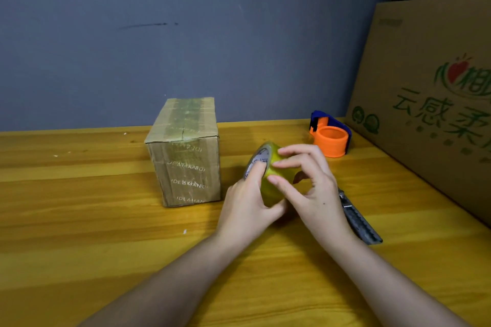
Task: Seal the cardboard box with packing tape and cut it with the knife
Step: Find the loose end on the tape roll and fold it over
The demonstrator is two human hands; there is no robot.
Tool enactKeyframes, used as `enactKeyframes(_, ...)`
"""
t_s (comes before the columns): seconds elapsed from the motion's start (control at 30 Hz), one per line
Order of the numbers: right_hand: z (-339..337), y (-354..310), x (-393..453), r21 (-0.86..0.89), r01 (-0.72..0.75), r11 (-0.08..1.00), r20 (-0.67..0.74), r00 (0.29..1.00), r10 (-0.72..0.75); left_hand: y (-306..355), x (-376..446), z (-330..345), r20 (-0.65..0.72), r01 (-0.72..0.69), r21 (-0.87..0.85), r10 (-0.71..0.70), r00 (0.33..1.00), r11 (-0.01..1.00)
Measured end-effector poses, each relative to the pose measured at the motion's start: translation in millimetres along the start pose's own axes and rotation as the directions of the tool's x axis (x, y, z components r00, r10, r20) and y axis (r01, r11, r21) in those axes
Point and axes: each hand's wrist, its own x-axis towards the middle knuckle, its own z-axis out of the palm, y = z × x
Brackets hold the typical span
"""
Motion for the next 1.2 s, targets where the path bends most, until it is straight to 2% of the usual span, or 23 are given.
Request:
enactKeyframes(0.2, -1.2, 1.7, -0.7, 0.014, -0.031, 0.999, 0.011, 0.999, 0.031, -1.8, 0.4, 0.2, 0.014, -0.024, 0.033, 0.023, 1.000, 0.999)
enactKeyframes(0.33, -4.7, 1.9, 1.5, 0.012, 0.003, 1.000, -0.028, 1.000, -0.002, -3.7, 0.3, 2.6, 0.002, -0.048, 0.021, 0.047, 0.999, 0.999)
enactKeyframes(0.43, -11.3, 0.5, 5.4, 0.048, 0.017, 0.999, -0.040, 0.999, -0.015, -3.8, -0.3, 2.7, -0.033, -0.096, 0.086, 0.099, 0.995, 0.992)
enactKeyframes(0.7, -14.8, 6.4, 4.1, -0.128, 0.155, 0.980, 0.012, 0.988, -0.155, -8.2, 3.2, 3.2, -0.056, -0.132, 0.225, 0.148, 0.987, 0.965)
enactKeyframes(0.97, -13.9, 7.9, 3.8, -0.261, 0.175, 0.949, 0.013, 0.984, -0.178, -9.3, 3.8, 2.6, -0.029, -0.162, 0.316, 0.180, 0.983, 0.935)
enactKeyframes(1.2, -10.7, 6.6, 4.5, -0.369, 0.164, 0.915, 0.077, 0.986, -0.146, -6.5, 4.1, 2.7, -0.017, -0.153, 0.358, 0.170, 0.985, 0.921)
